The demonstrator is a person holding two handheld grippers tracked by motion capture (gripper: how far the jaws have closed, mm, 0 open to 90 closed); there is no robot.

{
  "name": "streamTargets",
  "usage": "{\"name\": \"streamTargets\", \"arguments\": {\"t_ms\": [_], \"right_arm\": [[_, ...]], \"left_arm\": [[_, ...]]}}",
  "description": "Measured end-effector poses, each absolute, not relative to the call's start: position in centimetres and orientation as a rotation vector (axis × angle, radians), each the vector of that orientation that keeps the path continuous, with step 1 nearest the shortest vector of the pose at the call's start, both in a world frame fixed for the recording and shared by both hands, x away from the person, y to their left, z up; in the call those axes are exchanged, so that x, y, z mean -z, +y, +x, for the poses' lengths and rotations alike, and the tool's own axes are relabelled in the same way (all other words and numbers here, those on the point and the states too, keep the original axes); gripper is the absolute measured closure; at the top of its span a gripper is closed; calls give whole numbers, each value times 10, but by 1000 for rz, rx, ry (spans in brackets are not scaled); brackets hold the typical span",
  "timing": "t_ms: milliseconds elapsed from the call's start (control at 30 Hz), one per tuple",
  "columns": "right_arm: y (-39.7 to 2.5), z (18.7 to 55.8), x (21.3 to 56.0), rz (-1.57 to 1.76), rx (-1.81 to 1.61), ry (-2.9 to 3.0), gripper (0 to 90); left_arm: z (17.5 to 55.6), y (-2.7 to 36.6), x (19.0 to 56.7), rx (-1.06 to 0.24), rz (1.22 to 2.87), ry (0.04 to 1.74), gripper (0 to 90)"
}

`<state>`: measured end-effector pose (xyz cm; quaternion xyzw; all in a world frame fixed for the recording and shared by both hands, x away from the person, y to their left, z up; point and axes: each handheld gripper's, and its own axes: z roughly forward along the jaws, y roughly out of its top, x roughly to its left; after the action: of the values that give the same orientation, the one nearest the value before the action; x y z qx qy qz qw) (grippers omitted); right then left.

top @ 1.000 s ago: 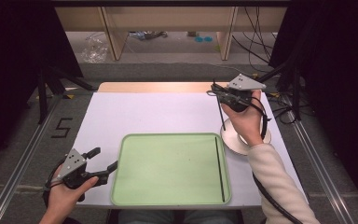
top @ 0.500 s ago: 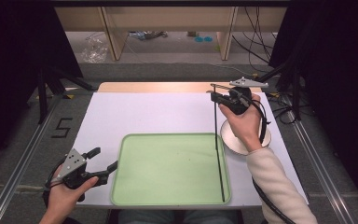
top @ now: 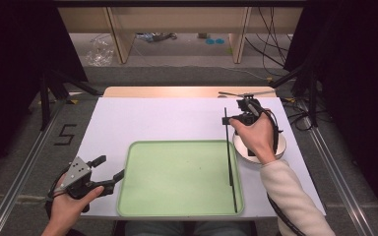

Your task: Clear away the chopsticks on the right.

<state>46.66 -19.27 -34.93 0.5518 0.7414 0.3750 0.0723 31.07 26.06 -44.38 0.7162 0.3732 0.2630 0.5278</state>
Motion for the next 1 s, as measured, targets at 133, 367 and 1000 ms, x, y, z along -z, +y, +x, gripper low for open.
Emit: {"name": "streamTargets", "arguments": {"t_ms": [133,367,1000], "right_arm": [[-191,468,360,1757,-1036,2245,877],[-184,471,376,1969,-868,2252,877],[-182,482,421,2157,-578,2275,877]], "left_arm": [[311,261,444,-634,1718,885,168],[311,261,444,-630,1714,890,167],[315,267,441,-701,1782,819,167]]}}
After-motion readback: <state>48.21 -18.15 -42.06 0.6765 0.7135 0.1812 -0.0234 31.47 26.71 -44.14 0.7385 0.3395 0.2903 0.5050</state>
